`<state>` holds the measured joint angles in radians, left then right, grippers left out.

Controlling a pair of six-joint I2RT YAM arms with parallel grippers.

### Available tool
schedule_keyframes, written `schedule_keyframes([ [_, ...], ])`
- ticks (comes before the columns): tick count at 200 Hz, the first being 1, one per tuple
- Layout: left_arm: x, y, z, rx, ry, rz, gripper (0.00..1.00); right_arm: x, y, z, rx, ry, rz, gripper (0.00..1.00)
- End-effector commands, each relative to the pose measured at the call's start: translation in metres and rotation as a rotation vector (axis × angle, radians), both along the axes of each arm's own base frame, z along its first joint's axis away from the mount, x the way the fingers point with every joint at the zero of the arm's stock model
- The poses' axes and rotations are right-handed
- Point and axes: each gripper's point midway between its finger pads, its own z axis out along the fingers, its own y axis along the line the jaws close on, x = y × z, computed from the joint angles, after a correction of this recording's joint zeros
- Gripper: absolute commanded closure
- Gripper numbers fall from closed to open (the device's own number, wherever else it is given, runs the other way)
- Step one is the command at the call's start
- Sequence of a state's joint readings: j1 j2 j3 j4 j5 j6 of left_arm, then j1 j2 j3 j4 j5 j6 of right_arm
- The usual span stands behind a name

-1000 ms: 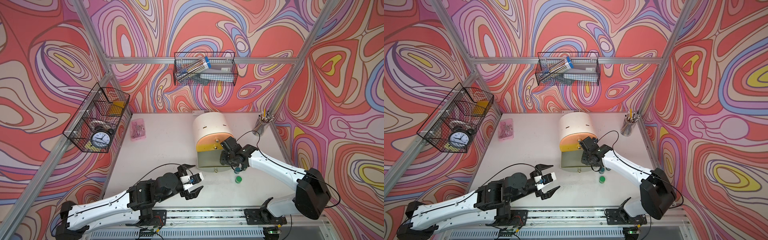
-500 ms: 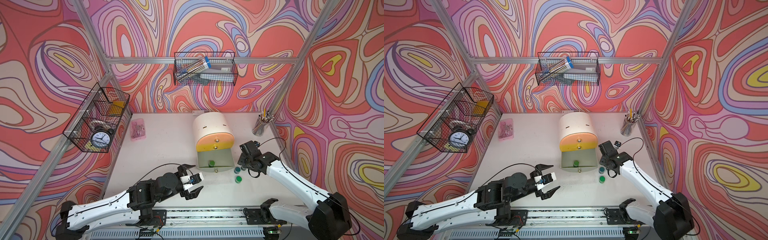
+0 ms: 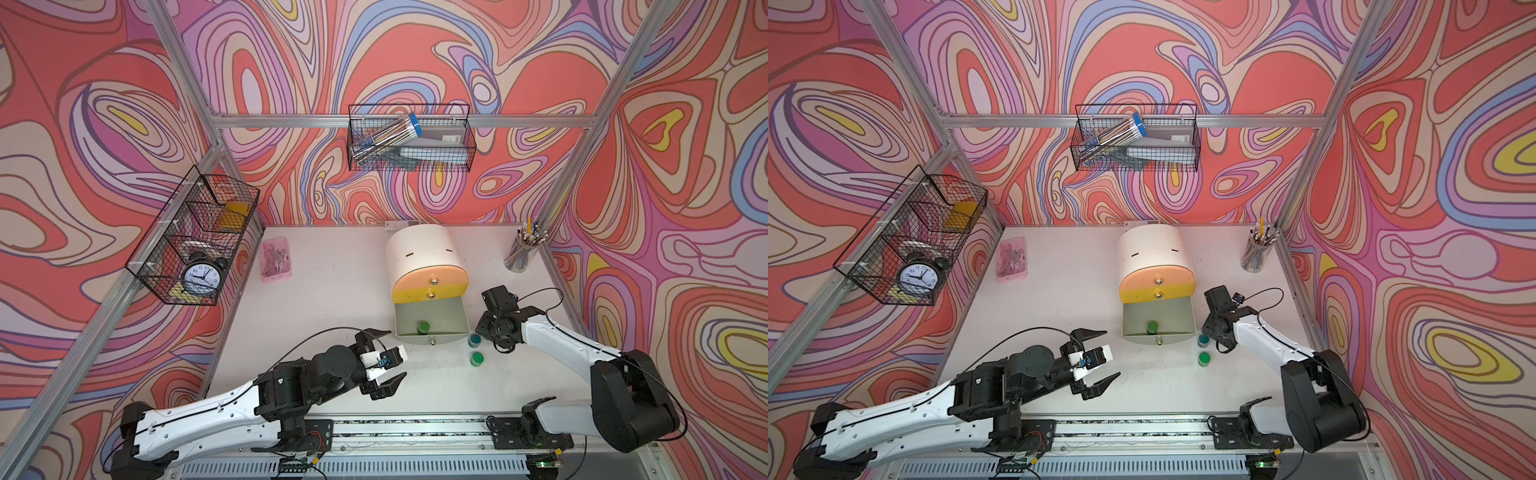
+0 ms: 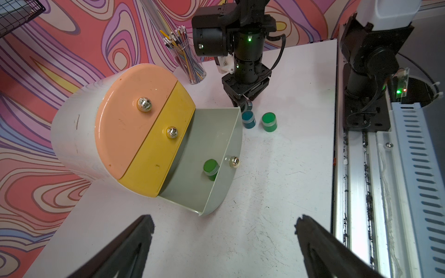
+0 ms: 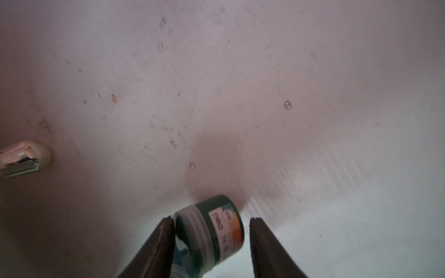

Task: Put the paint cans in the drawer according to color
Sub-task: Pick up the paint can at the center of the board, then place the paint can in the drawer.

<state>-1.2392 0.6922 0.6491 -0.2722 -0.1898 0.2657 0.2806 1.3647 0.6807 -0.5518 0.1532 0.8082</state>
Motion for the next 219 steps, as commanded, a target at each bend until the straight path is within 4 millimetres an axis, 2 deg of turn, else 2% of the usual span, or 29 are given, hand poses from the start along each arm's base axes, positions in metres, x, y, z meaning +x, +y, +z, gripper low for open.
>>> schedule_keyframes([
  [1, -0.002, 0.0, -0.003, 0.018, 0.006, -0.01, 0.01, 0.003, -0.001, -0.005, -0.005, -0.007, 0.008, 0.48],
  [53, -0.002, 0.0, -0.004, 0.023, 0.008, -0.009, 0.01, 0.007, -0.006, -0.002, -0.015, -0.037, -0.005, 0.61],
  [69, -0.002, 0.001, -0.004, 0.024, 0.007, -0.008, 0.01, 0.008, -0.005, 0.001, -0.004, -0.046, -0.016, 0.72],
  [76, -0.002, 0.001, -0.004, 0.026, 0.006, -0.007, 0.01, 0.007, -0.007, 0.005, -0.007, -0.058, -0.023, 0.74],
  [93, -0.001, 0.002, -0.004, 0.028, 0.004, -0.003, 0.01, 0.007, -0.015, 0.033, -0.03, -0.128, -0.044, 0.77],
  [109, 0.0, 0.002, -0.004, 0.026, 0.002, 0.001, 0.01, 0.006, -0.02, 0.074, -0.041, -0.212, -0.047, 0.77],
  [124, 0.0, 0.002, -0.004, 0.027, -0.002, 0.002, 0.01, 0.005, -0.016, 0.11, -0.012, -0.281, -0.024, 0.78],
  [134, 0.0, 0.002, -0.004, 0.028, -0.003, 0.003, 0.01, 0.007, -0.004, 0.128, 0.034, -0.313, 0.011, 0.77],
  [146, 0.002, 0.002, -0.004, 0.032, -0.008, 0.01, 0.01, 0.009, 0.021, 0.142, 0.095, -0.346, 0.068, 0.77],
  [170, 0.005, 0.003, -0.005, 0.043, -0.019, 0.025, 0.01, 0.013, 0.099, 0.154, 0.199, -0.391, 0.227, 0.76],
  [184, 0.006, 0.003, -0.006, 0.051, -0.024, 0.031, 0.01, 0.015, 0.136, 0.148, 0.231, -0.382, 0.287, 0.74],
  [194, 0.008, 0.004, -0.008, 0.057, -0.025, 0.039, 0.01, 0.016, 0.154, 0.14, 0.254, -0.371, 0.306, 0.74],
  [219, 0.009, 0.006, -0.01, 0.068, -0.03, 0.046, 0.01, 0.022, 0.169, 0.116, 0.299, -0.353, 0.299, 0.74],
])
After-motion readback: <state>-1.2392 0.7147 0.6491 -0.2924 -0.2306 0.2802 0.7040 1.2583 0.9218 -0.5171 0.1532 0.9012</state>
